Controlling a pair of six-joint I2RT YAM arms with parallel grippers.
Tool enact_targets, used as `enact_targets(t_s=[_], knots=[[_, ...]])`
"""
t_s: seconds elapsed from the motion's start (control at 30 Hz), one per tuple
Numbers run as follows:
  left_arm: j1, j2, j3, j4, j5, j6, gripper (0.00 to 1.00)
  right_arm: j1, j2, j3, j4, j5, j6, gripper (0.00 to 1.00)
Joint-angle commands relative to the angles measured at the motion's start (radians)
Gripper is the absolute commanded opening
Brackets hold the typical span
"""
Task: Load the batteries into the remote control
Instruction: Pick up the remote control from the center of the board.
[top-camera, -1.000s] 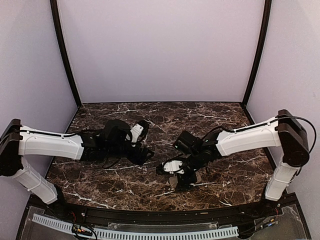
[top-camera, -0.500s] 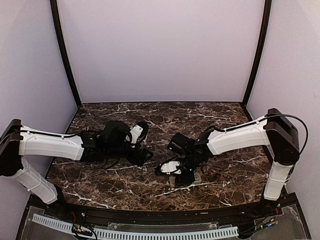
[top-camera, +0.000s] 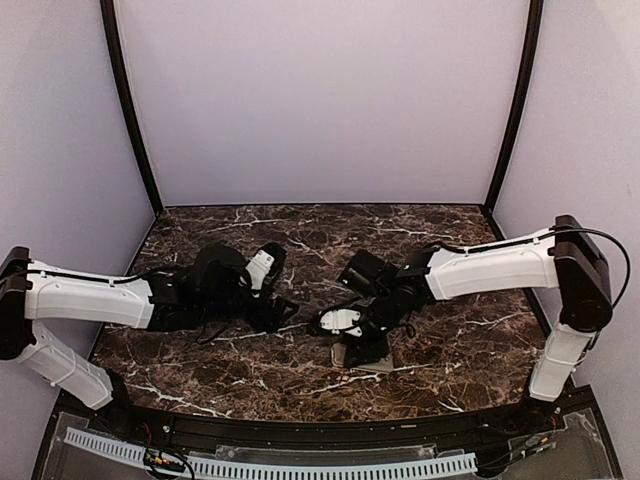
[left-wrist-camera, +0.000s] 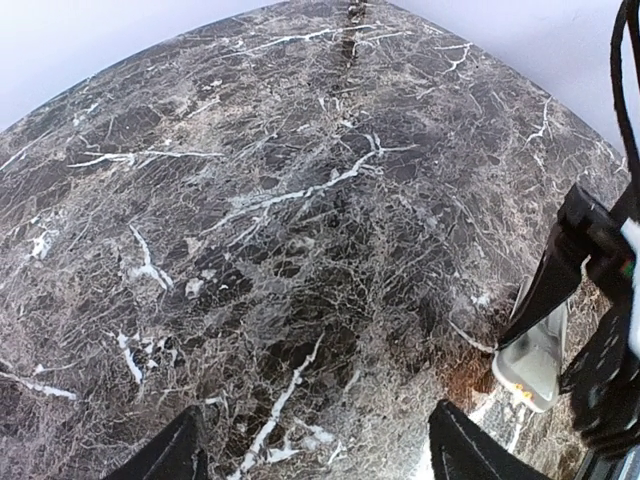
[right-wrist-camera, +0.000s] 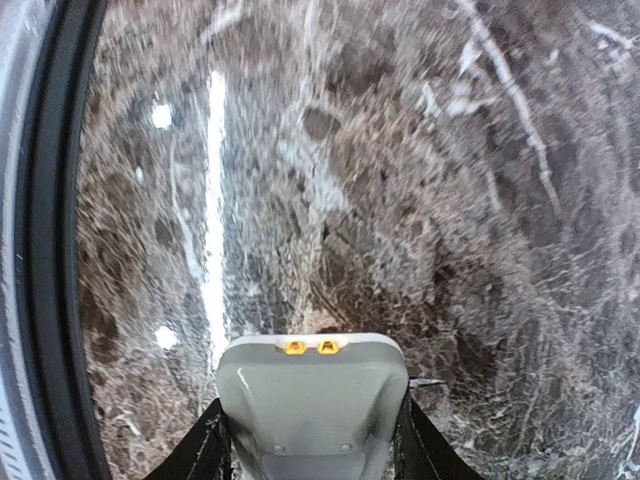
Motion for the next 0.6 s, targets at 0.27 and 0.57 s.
enact_targets(t_s=[0.27, 0.57], knots=[[-0.022, -0.224, -0.145, 0.390, 0.316, 0.135, 0.82, -0.208, -0.393, -0.094, 0.571, -0.532, 0.432, 0.27], [-0.062, -0.105, 0.011, 0.480, 0.518, 0.122, 0.99, -0.212, -0.448, -0.114, 0.922, -0.612, 0.662, 0.25]])
